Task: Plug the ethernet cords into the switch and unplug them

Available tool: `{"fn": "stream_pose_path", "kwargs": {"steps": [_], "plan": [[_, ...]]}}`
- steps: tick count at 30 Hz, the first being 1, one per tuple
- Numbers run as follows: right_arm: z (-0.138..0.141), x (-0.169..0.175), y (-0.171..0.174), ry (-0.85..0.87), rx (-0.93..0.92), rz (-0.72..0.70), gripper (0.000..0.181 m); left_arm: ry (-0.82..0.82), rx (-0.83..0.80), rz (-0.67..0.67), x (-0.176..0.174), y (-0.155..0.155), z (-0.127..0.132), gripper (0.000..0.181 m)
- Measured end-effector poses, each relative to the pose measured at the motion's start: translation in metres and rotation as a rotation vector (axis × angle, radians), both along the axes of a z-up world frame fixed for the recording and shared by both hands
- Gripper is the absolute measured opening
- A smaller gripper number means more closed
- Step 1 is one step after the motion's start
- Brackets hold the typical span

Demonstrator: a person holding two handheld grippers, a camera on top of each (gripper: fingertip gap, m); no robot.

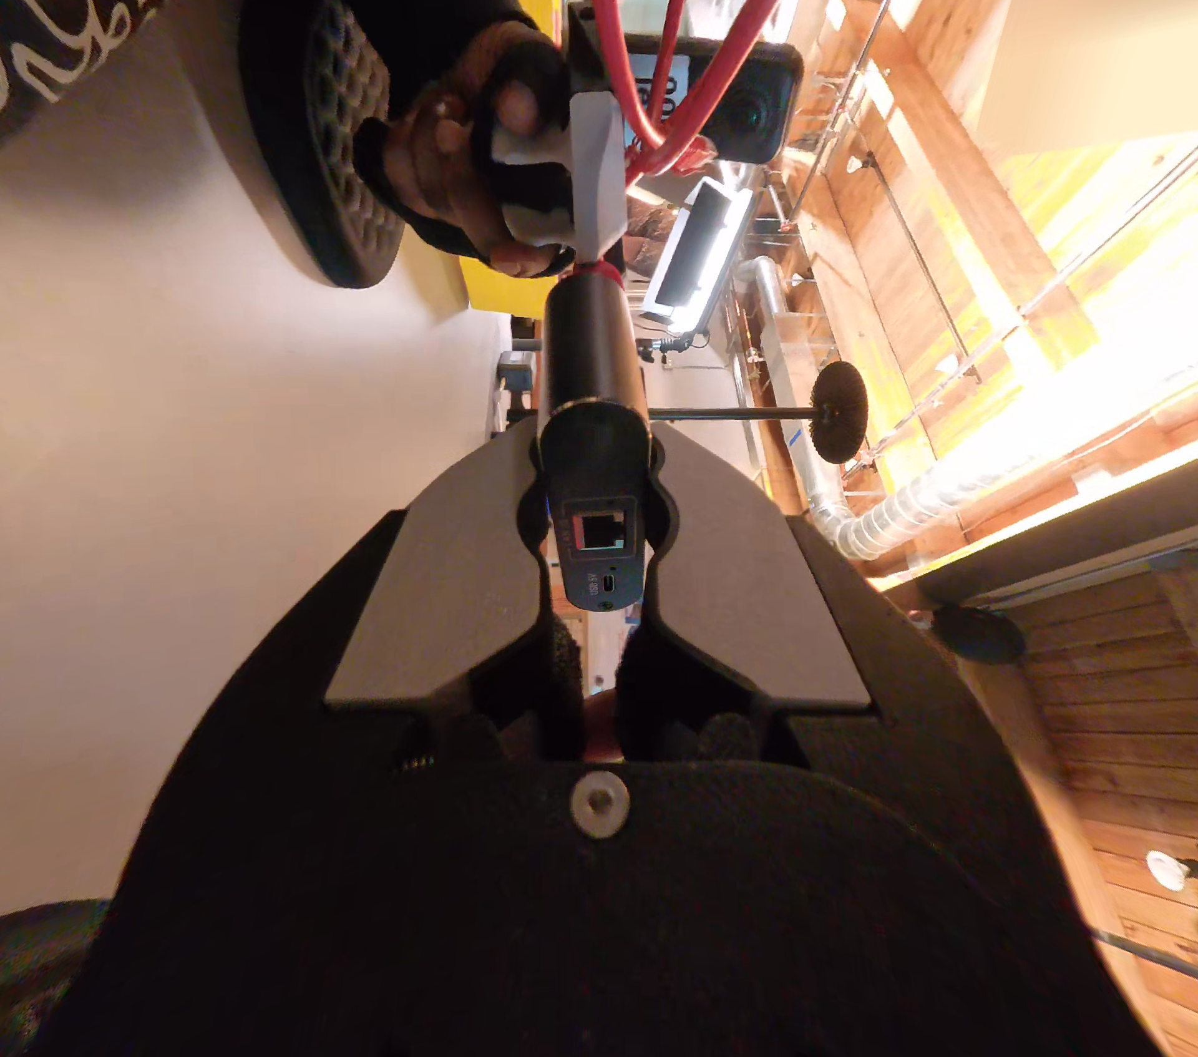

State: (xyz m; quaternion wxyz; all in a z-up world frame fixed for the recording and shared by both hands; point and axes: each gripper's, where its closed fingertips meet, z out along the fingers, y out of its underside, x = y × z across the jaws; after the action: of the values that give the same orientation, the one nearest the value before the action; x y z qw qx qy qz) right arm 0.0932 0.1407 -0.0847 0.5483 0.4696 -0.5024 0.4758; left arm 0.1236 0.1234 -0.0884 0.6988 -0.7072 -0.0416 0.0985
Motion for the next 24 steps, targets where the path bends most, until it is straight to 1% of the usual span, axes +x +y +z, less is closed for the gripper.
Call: {"fn": "stream_pose_path", "kwargs": {"steps": [3,4,6,11,13,17,18,19,20,21,23,24], "plan": [[-0.004,-0.003,-0.001,-0.015,0.018,-0.013,0.025,-0.022,-0.014,0.007,-0.003,0.001,-0.004,0.014],[-0.004,-0.004,-0.001,-0.035,0.017,-0.022,0.024,-0.03,-0.011,0.009,-0.004,0.001,-0.004,0.01],[-0.003,-0.006,-0.002,-0.06,0.011,-0.043,0.024,-0.05,0.007,0.018,-0.006,-0.001,-0.003,0.009],[-0.014,-0.014,-0.005,-0.008,0.083,-0.123,0.024,-0.077,-0.052,0.034,-0.01,0.001,-0.014,0.01],[-0.015,-0.016,-0.005,-0.028,0.078,-0.126,0.025,-0.08,-0.044,0.036,-0.011,0.002,-0.014,0.01],[-0.015,-0.022,-0.006,-0.001,0.081,-0.136,0.025,-0.064,-0.064,0.057,-0.014,0.001,-0.016,0.033],[-0.013,-0.026,-0.005,0.004,0.071,-0.144,0.025,-0.048,-0.065,0.083,-0.017,0.001,-0.014,0.039],[-0.01,-0.032,-0.005,0.015,0.056,-0.158,0.025,-0.026,-0.078,0.126,-0.023,0.0,-0.015,0.031],[-0.009,-0.04,-0.003,0.024,0.047,-0.175,0.025,0.003,-0.116,0.197,-0.032,-0.005,-0.019,0.023],[-0.008,-0.05,-0.001,0.028,0.047,-0.2,0.025,0.04,-0.164,0.286,-0.044,-0.014,-0.024,0.037],[-0.007,-0.072,0.007,0.031,0.04,-0.258,0.025,0.116,-0.222,0.482,-0.066,-0.04,-0.026,0.042],[-0.008,-0.083,0.011,0.029,0.038,-0.288,0.025,0.139,-0.22,0.585,-0.077,-0.056,-0.023,0.045]]}}
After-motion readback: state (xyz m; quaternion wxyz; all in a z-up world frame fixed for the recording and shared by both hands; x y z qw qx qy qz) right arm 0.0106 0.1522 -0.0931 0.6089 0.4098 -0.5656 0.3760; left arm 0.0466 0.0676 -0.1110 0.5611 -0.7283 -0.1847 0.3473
